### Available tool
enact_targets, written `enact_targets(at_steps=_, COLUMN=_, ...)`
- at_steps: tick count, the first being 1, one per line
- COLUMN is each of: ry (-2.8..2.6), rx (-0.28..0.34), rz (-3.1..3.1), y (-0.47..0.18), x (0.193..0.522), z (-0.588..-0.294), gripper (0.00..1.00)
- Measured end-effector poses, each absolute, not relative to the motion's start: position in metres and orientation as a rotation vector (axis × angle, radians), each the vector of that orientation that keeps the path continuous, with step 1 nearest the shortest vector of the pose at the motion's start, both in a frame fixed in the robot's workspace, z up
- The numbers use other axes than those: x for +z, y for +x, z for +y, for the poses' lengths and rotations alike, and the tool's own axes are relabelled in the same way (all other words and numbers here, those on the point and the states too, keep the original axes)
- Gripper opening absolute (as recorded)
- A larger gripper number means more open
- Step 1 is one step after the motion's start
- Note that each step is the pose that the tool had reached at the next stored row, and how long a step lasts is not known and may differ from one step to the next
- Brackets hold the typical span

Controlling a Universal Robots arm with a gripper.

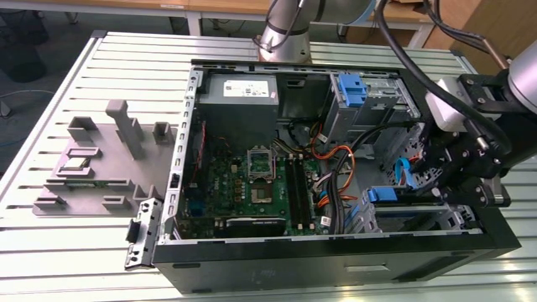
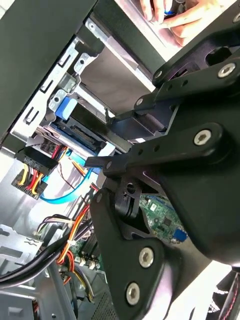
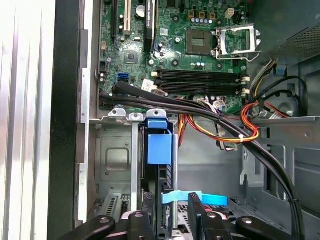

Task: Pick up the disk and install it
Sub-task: 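Insert the first disk wire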

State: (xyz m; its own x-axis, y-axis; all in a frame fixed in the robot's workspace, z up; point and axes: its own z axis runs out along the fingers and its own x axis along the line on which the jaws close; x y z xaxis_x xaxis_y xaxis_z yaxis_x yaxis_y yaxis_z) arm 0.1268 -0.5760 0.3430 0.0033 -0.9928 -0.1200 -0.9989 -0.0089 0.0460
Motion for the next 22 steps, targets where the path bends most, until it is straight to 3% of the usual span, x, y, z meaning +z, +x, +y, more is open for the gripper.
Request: enact_targets(at_steps=22, ry=-2.187, rx=0.184, rz=2.173, y=0.127, x=0.356, z=-0.576, gripper=0.41)
